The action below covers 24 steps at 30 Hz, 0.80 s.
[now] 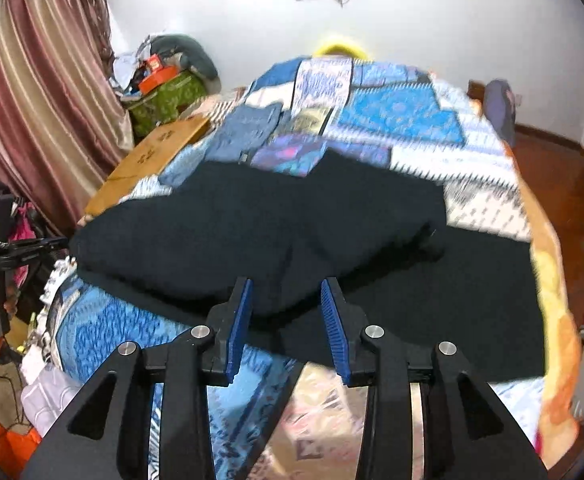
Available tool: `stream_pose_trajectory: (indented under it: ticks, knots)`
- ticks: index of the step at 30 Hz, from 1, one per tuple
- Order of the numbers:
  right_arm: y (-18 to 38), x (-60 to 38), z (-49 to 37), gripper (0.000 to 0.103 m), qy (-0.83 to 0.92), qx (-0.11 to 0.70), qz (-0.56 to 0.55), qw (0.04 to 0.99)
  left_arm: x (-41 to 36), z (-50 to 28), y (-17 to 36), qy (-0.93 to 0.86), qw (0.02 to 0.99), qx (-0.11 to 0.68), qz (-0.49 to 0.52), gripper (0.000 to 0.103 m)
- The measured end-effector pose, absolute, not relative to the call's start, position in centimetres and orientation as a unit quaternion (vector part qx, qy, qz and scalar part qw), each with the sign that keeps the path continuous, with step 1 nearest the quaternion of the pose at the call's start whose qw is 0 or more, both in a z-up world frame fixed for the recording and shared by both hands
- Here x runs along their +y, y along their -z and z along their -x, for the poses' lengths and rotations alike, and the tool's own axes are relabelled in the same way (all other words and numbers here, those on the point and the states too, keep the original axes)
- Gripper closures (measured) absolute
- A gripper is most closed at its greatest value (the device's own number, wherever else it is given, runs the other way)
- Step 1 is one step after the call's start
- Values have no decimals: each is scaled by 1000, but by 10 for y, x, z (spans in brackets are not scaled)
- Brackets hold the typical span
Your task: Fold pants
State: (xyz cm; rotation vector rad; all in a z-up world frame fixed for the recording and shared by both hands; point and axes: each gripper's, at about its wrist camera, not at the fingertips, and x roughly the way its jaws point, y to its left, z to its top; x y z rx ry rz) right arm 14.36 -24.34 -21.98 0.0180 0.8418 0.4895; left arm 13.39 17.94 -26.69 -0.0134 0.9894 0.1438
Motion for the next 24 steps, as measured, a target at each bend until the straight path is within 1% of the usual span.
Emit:
stream_pose_trajectory:
  ticks: [1,3,4,6,7,8,9,11,14,18,24]
  knots:
    - [213,-245,-147,63,-232,395,-6,889,178,-137,261,-69,881,469,4,84]
    - [203,-246,-155,59,-227,379,0,897,172,-148,246,-69,888,455,0,70]
    - [200,-246,-161,59,-224,374,3,900,168,-154,240,-67,892,448,-4,68]
    - [197,-244,-172,55,-222,369,6,902,159,-168,229,-61,897,438,-10,57]
    - [196,-243,-180,54,-221,368,7,903,154,-177,224,-59,899,434,-12,53]
    - [196,-242,-187,52,-220,369,8,903,150,-184,221,-59,900,431,-12,44]
    - [197,-240,-198,48,-219,370,11,903,146,-192,218,-61,902,428,-12,31]
    - [200,-237,-213,45,-220,374,14,901,137,-211,214,-65,906,417,-12,20]
    - [213,-229,-243,45,-227,395,21,890,124,-237,214,-58,910,411,-12,16]
    - [232,-218,-283,45,-237,420,30,875,108,-275,223,-42,904,426,-13,16]
    - [267,-205,-339,45,-250,461,21,851,90,-320,250,-15,890,455,-14,16]
